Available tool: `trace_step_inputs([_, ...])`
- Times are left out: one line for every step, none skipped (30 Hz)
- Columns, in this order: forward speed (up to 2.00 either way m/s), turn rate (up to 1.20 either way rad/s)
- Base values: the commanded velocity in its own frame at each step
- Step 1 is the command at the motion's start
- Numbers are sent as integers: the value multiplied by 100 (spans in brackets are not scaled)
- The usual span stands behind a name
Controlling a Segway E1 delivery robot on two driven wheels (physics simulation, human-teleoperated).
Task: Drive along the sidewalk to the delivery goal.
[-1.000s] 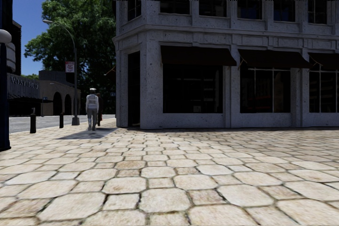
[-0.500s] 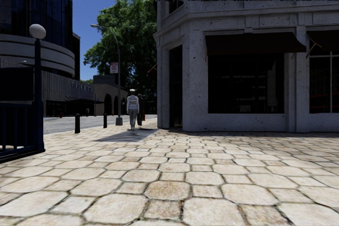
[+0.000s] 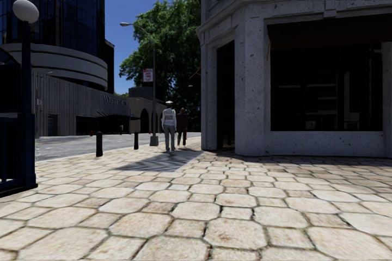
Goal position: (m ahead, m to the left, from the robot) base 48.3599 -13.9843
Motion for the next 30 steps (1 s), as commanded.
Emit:
trace_step_inputs([200,0])
trace_step_inputs([200,0])
trace_step_inputs([200,0])
trace_step_inputs([200,0])
trace_step_inputs([200,0])
trace_step_inputs([200,0])
trace_step_inputs([200,0])
trace_step_inputs([200,0])
trace_step_inputs([200,0])
trace_step_inputs([200,0])
trace_step_inputs([200,0])
trace_step_inputs([200,0])
trace_step_inputs([200,0])
trace_step_inputs([200,0])
trace_step_inputs([200,0])
trace_step_inputs([200,0])
trace_step_inputs([200,0])
trace_step_inputs([200,0])
trace_step_inputs([200,0])
trace_step_inputs([200,0])
trace_step_inputs([200,0])
trace_step_inputs([200,0])
trace_step_inputs([200,0])
trace_step_inputs([200,0])
trace_step_inputs([200,6])
trace_step_inputs([200,12])
trace_step_inputs([200,12])
trace_step_inputs([200,15])
trace_step_inputs([200,16])
trace_step_inputs([200,18])
